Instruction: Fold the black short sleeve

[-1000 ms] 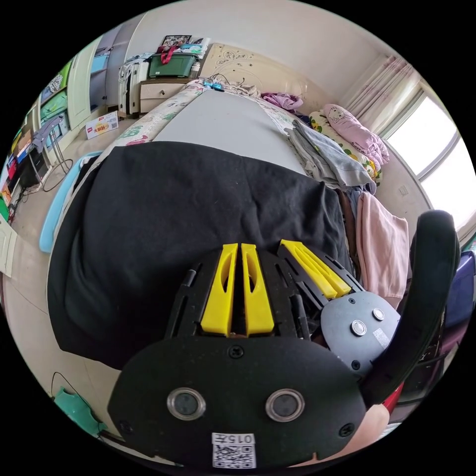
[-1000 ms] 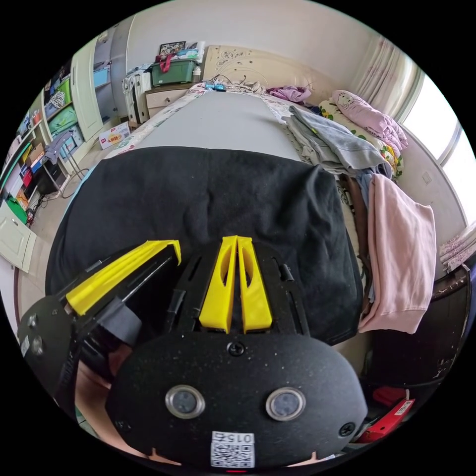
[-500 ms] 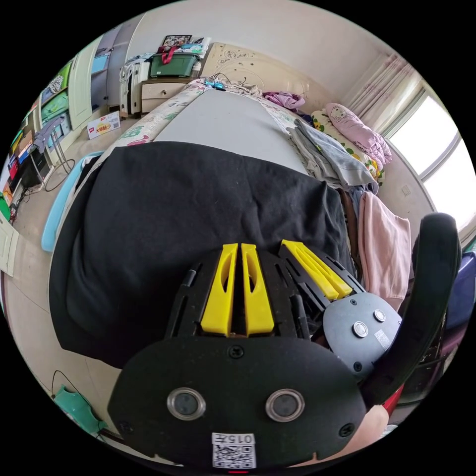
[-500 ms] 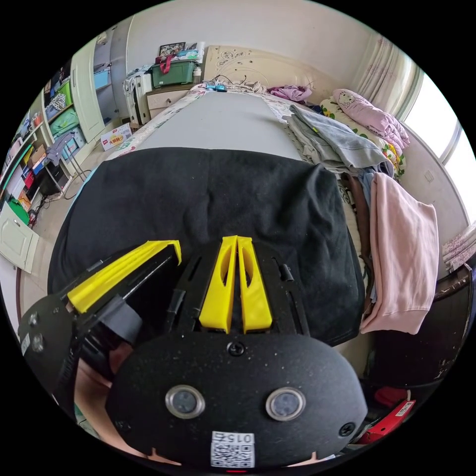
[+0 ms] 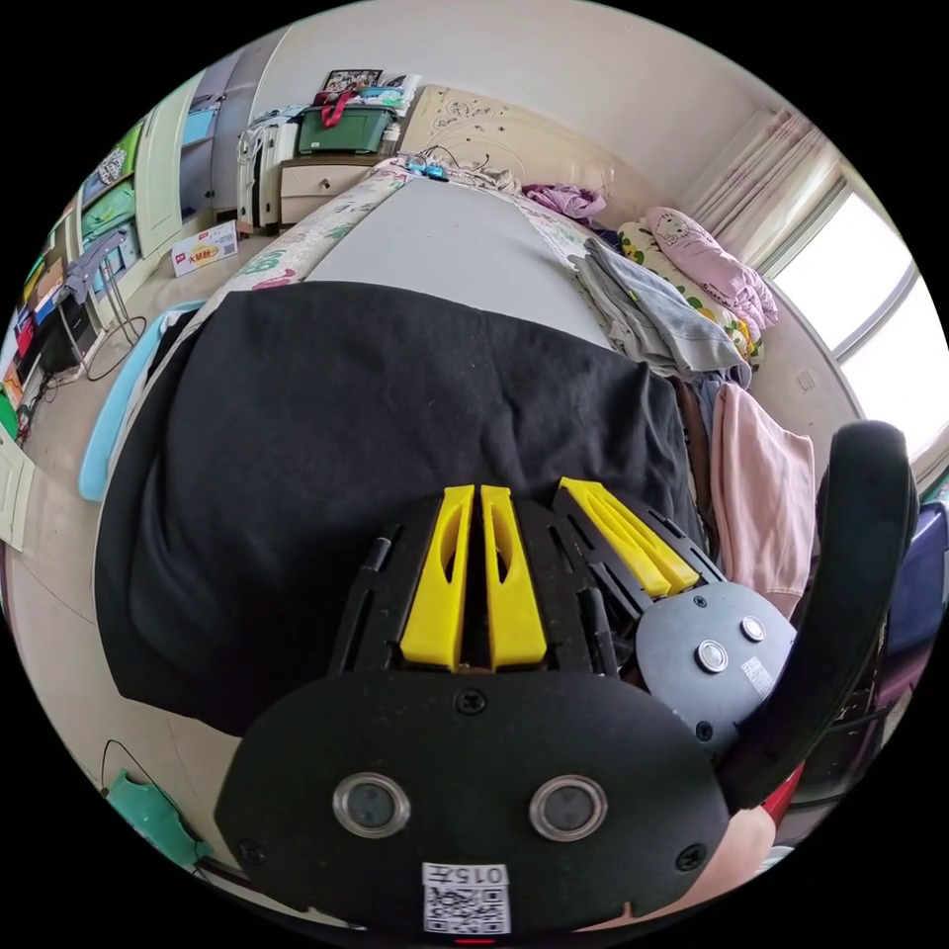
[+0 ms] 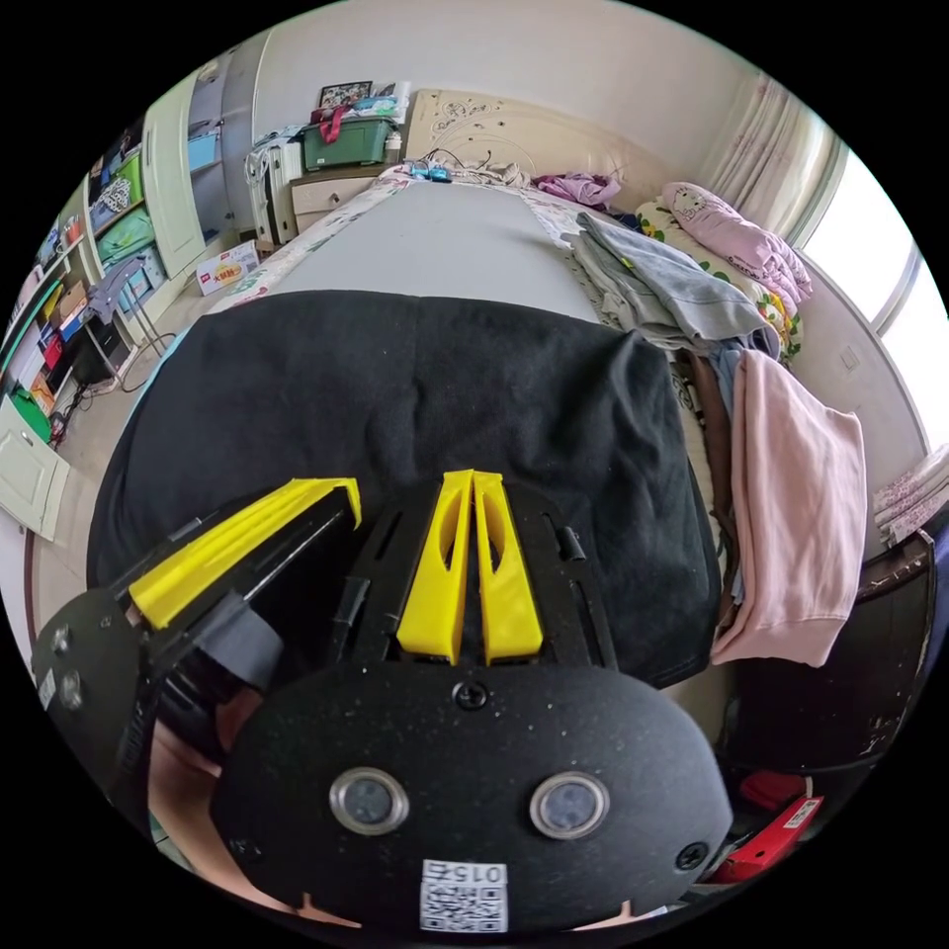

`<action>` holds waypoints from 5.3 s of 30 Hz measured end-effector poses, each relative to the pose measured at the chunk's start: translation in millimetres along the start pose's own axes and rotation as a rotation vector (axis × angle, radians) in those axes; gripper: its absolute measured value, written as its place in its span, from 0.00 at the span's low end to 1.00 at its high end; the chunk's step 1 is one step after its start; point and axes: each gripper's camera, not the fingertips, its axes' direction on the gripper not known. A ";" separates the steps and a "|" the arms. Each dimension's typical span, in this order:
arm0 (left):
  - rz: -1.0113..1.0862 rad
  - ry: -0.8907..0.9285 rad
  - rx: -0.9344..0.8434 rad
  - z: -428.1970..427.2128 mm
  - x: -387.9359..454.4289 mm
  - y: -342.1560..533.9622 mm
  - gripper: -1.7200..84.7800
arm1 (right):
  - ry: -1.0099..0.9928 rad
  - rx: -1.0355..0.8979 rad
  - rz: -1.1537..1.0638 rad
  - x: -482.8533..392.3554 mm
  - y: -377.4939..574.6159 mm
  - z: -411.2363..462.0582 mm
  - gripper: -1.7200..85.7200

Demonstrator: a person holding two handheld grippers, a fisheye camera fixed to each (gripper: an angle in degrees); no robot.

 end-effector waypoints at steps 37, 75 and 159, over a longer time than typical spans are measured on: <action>-0.024 0.034 0.001 7.2 -18.9 -6.9 0.02 | 0.016 0.005 -0.008 -44.6 -10.7 13.0 0.01; 0.013 0.034 0.001 37.5 -15.9 -4.7 0.02 | -0.004 0.015 -0.004 -30.8 -13.1 -30.8 0.01; 0.609 0.049 -0.206 303.2 233.7 -270.2 0.02 | -0.775 0.131 0.010 488.6 40.4 -211.0 0.04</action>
